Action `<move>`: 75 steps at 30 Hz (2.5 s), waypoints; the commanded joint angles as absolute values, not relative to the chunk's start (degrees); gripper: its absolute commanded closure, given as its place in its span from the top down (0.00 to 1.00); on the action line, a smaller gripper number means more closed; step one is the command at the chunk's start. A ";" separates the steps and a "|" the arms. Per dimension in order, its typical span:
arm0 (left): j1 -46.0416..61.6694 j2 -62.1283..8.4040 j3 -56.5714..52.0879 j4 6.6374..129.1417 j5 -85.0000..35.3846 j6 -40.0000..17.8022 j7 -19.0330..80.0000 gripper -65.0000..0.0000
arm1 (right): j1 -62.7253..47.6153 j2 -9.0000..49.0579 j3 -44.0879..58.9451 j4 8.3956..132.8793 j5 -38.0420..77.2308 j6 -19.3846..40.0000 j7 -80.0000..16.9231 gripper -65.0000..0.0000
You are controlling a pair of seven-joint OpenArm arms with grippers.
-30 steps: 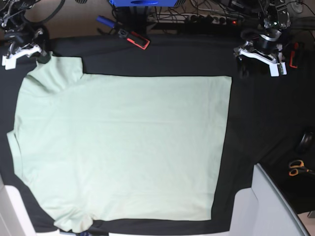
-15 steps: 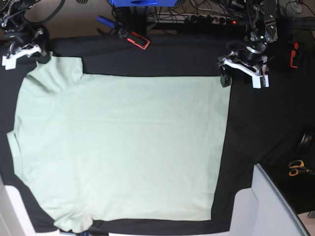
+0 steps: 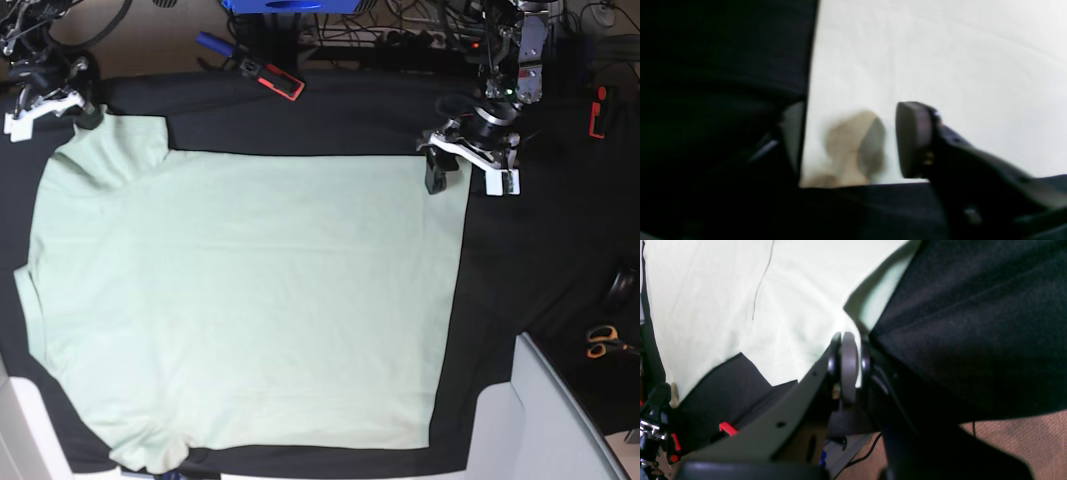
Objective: Fold the T-shirt properly
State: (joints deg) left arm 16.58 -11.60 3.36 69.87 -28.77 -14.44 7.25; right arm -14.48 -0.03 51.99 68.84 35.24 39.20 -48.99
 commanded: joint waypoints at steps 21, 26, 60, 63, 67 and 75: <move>22.11 -11.74 -6.37 73.45 -28.88 -15.34 11.38 0.00 | -16.40 1.10 51.91 76.00 34.51 39.08 -49.80 0.00; 24.66 -11.82 -6.81 76.88 -28.53 -15.34 11.38 0.00 | -17.63 1.10 52.44 81.19 34.51 39.08 -54.64 0.00; 27.74 -9.45 -6.55 86.73 -28.88 -12.35 17.01 0.00 | -13.32 1.10 50.24 94.29 34.51 35.12 -70.81 0.00; 25.63 -8.13 -6.90 86.46 -28.79 -12.35 20.35 0.00 | -12.62 1.10 47.78 94.29 34.51 34.07 -70.46 0.00; 23.52 -8.04 -6.37 86.64 -28.79 -12.35 22.29 0.00 | -11.21 1.10 47.08 94.20 34.51 33.71 -70.37 0.00; 20.18 -7.25 -6.46 86.29 -28.70 -12.35 26.59 0.00 | -8.57 2.33 46.99 91.82 34.42 31.52 -70.29 0.00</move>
State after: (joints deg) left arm 20.01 -6.85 -6.24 85.65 -28.36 -12.25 27.38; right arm -8.84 1.80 46.85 91.09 33.71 31.22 -70.81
